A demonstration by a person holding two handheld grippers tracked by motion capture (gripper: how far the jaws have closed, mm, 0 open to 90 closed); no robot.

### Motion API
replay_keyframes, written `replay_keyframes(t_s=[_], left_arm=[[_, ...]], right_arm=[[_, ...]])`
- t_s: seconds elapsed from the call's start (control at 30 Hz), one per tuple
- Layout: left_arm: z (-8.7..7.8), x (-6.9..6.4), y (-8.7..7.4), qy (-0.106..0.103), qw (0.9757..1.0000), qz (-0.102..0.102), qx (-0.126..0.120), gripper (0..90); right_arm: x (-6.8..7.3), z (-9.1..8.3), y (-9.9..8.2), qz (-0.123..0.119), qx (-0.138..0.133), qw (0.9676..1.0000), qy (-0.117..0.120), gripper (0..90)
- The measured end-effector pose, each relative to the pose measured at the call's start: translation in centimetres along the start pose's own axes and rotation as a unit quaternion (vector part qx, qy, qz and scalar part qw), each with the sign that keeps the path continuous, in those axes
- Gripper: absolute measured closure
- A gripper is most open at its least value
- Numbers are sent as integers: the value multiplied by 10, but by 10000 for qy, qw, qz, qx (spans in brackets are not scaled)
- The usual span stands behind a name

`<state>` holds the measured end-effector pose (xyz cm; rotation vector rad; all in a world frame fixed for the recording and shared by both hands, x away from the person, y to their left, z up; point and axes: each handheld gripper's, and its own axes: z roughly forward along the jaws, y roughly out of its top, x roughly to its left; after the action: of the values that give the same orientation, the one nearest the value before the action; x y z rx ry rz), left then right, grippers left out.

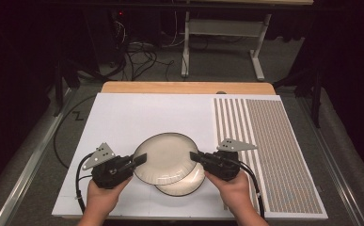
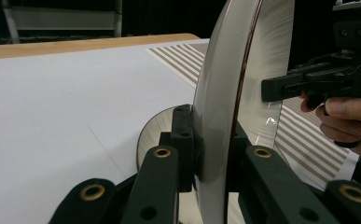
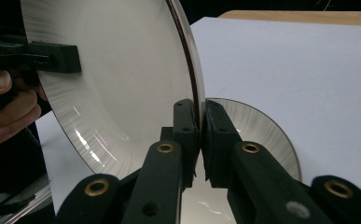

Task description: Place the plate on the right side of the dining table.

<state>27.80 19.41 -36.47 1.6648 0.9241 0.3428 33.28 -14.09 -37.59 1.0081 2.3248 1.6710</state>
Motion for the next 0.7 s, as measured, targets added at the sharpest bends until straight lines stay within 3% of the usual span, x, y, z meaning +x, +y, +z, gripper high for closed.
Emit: replay_keyframes(t_s=[0.33,0.7], left_arm=[[30,-12,18,-224,9996,62,174,806],[77,-31,31,-471,9978,72,460,806]], right_arm=[[-17,-28,2,107,-108,9997,-202,871],[-43,-65,-4,246,-229,9981,-520,871]])
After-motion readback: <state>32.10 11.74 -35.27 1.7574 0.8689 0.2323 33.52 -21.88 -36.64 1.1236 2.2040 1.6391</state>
